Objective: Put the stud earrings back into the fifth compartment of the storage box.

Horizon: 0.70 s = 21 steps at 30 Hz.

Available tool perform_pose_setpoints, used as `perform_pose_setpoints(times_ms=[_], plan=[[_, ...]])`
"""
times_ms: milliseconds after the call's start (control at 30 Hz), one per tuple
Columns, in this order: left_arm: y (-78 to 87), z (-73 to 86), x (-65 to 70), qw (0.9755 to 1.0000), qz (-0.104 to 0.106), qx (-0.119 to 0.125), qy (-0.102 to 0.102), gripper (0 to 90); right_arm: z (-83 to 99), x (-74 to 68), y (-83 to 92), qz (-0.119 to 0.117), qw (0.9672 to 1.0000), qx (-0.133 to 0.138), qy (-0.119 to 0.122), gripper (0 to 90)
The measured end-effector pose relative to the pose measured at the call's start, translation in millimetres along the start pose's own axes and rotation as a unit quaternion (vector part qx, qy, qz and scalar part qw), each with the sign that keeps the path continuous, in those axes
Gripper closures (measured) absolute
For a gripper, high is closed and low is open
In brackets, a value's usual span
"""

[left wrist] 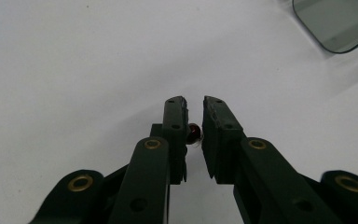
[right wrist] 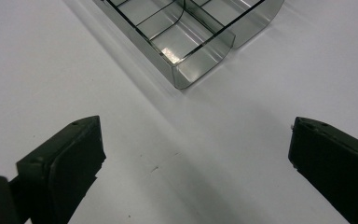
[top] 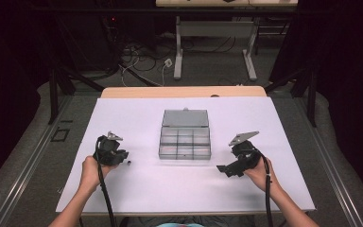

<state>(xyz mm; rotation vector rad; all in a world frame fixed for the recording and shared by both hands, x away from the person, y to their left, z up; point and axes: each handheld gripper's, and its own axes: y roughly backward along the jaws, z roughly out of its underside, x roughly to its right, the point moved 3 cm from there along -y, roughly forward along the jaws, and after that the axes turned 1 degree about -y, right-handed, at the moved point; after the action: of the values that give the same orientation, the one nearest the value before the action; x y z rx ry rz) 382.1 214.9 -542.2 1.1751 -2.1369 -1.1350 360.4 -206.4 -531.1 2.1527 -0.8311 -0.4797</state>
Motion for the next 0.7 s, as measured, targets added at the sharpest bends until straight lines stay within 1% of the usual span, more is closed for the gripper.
perform_pose_setpoints(times_ms=[33,67,100,167,200,233,267,300,333,433,533,567,600,700], plan=[[0.5,-1.2,0.4,1.0,-0.001,0.007,-0.002,79.1,-0.3,-0.8,-0.5,0.001,1.0,0.003,-0.005,3.2],[2.3,-2.5,0.7,1.0,0.0,0.006,-0.004,79.1,-0.4,-0.9,-0.7,-0.001,1.0,0.004,-0.003,3.2],[2.9,-3.7,1.9,0.9999,-0.001,0.011,-0.002,79.1,-0.4,-1.0,-0.6,0.0,1.0,0.003,-0.003,3.2],[4.8,-6.4,3.1,0.9999,0.0,0.016,-0.006,79.1,0.0,-0.7,-0.1,0.001,1.0,-0.005,-0.002,3.2],[5.0,-7.9,4.2,0.9998,-0.002,0.021,-0.006,79.1,0.1,-0.5,-0.4,0.001,1.0,-0.004,-0.001,3.1],[5.9,-9.4,5.5,0.9998,0.001,0.021,-0.006,79.1,0.2,-0.4,-0.7,0.002,1.0,-0.004,-0.001,3.2],[6.6,-11.2,6.6,0.9997,-0.002,0.023,-0.008,79.2,0.3,-0.3,-0.8,0.002,1.0,-0.005,-0.001,3.1],[7.0,-12.9,8.0,0.9996,0.003,0.025,-0.008,79.1,0.2,-0.2,-0.7,0.0,1.0,-0.007,-0.003,3.2],[7.5,-14.8,8.9,0.9996,0.001,0.027,-0.012,79.1,0.1,0.0,-0.6,0.0,1.0,-0.008,-0.001,3.2],[8.1,-20.4,13.1,0.9992,0.005,0.035,-0.016,79.1,-0.1,-0.5,-1.0,0.002,1.0,-0.004,-0.002,3.2],[8.3,-25.9,17.8,0.9989,0.005,0.04,-0.023,79.1,0.0,-0.3,-0.9,-0.001,1.0,-0.007,-0.002,3.2],[8.7,-27.5,19.8,0.9991,0.006,0.037,-0.022,79.1,0.0,-0.3,-1.5,0.001,1.0,-0.004,-0.002,3.2],[8.5,-29.5,21.4,0.9989,0.007,0.04,-0.024,79.2,-0.1,-0.3,-1.5,0.001,1.0,-0.005,-0.003,3.2],[9.1,-35.8,27.0,0.9985,0.01,0.045,-0.029,79.1,-0.4,0.1,-2.0,0.001,1.0,-0.003,0.001,3.2]])
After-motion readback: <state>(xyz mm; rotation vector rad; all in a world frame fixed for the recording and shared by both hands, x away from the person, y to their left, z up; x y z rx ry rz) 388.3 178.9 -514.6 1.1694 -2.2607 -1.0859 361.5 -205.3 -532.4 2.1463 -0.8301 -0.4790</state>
